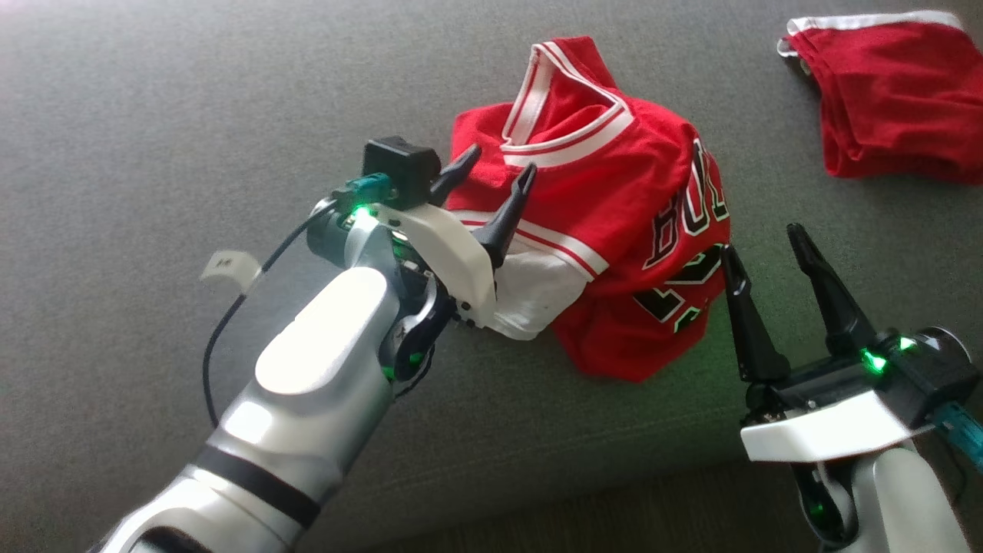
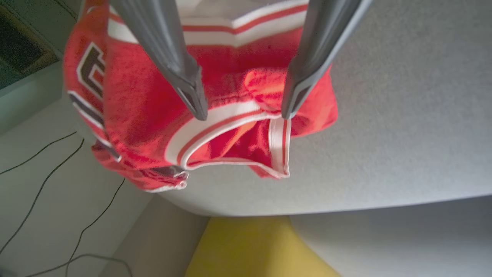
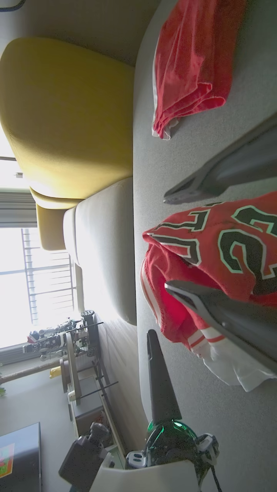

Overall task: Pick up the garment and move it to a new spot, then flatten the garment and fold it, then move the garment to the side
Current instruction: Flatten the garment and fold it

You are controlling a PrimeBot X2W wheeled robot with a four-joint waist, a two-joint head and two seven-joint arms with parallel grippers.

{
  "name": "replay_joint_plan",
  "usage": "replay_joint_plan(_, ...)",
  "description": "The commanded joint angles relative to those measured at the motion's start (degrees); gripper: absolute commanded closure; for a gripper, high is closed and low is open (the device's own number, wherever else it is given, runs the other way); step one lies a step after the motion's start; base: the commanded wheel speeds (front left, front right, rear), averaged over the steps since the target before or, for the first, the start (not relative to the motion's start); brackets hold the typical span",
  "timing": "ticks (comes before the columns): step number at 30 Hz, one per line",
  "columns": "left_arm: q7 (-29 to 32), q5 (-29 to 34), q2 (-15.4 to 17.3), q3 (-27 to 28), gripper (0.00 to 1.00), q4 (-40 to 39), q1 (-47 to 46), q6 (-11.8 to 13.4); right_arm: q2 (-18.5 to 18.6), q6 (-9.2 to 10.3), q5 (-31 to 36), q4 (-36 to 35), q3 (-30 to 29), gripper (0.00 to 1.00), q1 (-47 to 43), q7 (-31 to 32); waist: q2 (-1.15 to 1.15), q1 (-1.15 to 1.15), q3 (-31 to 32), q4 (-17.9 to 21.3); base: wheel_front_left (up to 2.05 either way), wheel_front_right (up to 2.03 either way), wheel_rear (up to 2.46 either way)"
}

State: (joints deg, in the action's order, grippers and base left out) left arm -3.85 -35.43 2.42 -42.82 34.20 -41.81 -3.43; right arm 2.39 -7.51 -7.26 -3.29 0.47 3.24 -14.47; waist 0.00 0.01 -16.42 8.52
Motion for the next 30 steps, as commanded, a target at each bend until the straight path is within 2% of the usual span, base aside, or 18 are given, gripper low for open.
replay_joint_plan(1,0.3,-0.3,0.5,0.9,0.0,-1.1,-2.7,0.3,0.5,0.02,-0.4,-2.0,1.4,0.0,1.4,-0.5,0.0,-0.01,-0.5,0.5,0.0,0.0,0.0)
replay_joint_plan(6,2.4,-2.0,0.5,-1.4,0.0,2.4,-5.2,0.4,0.5,0.02,-0.8,-2.1,1.3,0.0,1.8,-0.5,0.0,-0.01,-1.2,1.2,0.0,0.0,0.0)
replay_joint_plan(10,3.4,-3.1,0.5,-2.9,0.02,3.7,-6.1,-0.6,0.5,0.02,-1.1,-2.3,1.4,0.0,2.1,-0.5,0.0,-0.01,-1.4,1.5,0.0,0.0,0.0)
replay_joint_plan(11,3.4,-3.3,0.5,-3.3,0.57,3.8,-6.4,-0.9,0.5,0.02,-1.1,-2.3,1.4,0.0,2.1,-0.5,0.0,-0.01,-1.5,1.5,0.0,0.0,0.0)
replay_joint_plan(12,3.3,-3.8,0.5,-3.4,1.0,4.0,-6.5,-1.1,0.5,0.02,-1.2,-2.3,1.4,0.0,2.1,-0.5,0.0,-0.01,-1.5,1.6,0.0,0.0,0.0)
replay_joint_plan(16,2.9,-7.5,0.5,-3.2,1.0,3.7,-6.7,-2.1,0.5,0.02,-1.3,-2.3,1.4,0.0,2.3,-0.5,0.0,-0.01,-0.9,1.7,0.0,0.0,0.0)
replay_joint_plan(20,6.1,-18.9,0.5,-0.7,1.0,0.5,-6.8,-3.3,0.5,0.02,-1.8,-1.9,1.7,0.0,2.2,-0.5,0.0,-0.01,0.7,2.0,0.0,0.0,0.0)
replay_joint_plan(24,11.1,-31.4,0.5,3.1,1.0,-3.9,-10.6,-3.6,0.5,0.02,-2.7,-1.5,2.2,0.0,2.0,-0.5,0.0,-0.01,2.9,2.8,0.0,0.0,0.0)
replay_joint_plan(27,13.8,-38.7,0.5,5.9,1.0,-6.4,-15.3,-2.1,0.5,0.02,-3.6,-1.2,2.6,0.0,1.6,-0.5,0.0,-0.01,4.9,3.9,0.0,0.0,0.0)
replay_joint_plan(30,14.4,-44.8,0.5,8.6,1.0,-8.1,-20.7,0.8,0.5,0.02,-4.3,-0.6,2.9,0.0,0.6,-0.5,0.0,-0.01,7.3,5.3,0.0,0.0,0.0)
